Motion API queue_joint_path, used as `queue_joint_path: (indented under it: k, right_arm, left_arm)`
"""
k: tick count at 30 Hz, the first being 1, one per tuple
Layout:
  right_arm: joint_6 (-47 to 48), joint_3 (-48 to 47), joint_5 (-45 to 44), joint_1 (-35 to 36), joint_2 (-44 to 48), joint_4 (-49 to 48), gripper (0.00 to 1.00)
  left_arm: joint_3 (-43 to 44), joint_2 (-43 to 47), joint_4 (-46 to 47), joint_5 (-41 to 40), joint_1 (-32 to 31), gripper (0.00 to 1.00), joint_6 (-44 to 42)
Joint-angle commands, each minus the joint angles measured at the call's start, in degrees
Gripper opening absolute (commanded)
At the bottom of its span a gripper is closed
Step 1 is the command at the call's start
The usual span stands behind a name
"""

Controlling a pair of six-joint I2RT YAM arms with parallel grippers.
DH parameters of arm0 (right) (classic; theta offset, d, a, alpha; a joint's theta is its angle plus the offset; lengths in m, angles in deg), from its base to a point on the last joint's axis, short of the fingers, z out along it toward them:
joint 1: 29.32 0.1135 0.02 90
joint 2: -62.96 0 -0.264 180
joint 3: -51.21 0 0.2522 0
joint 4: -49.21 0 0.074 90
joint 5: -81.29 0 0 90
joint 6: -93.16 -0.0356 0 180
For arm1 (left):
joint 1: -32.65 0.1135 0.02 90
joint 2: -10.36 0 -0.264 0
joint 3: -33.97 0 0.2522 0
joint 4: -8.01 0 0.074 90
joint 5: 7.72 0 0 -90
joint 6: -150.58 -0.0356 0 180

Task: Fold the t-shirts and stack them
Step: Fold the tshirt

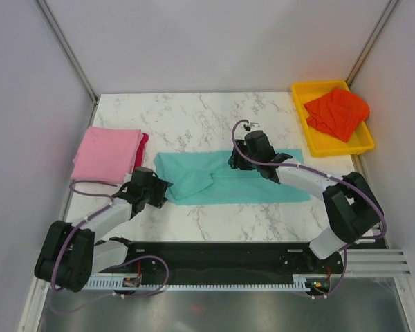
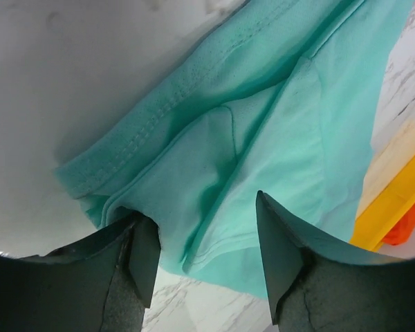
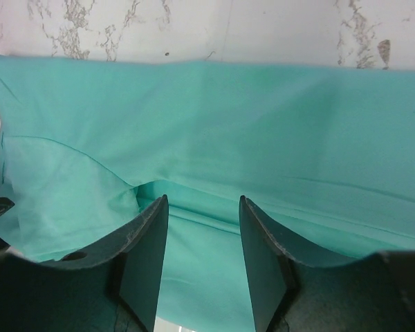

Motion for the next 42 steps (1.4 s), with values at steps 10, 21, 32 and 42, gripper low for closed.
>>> queue_joint_path:
  k: [10, 21, 32, 42]
  right_arm:
    - [1.7, 3.2, -16.8, 0.0, 10.6, 11.2, 0.66]
    - [-0.6, 13.1, -21.3, -0.1, 15.4, 16.9, 0.69]
    - [2.2, 14.6, -10.1, 3.9, 12.2, 13.8, 0.68]
    - [3.4, 12.4, -18.4, 12.2, 13.8, 14.4, 0.68]
  left_arm:
    - [25.8, -34.1, 2.8, -7.6, 1.6, 0.23, -3.8]
    - [67.8, -64.6, -1.0, 0.5, 7.8, 0.06, -11.9]
    - [104.8, -84.2, -6.2, 3.8, 8.4, 0.06, -18.2]
    - [106.7, -87.1, -5.3, 4.4, 8.5, 0.22, -18.7]
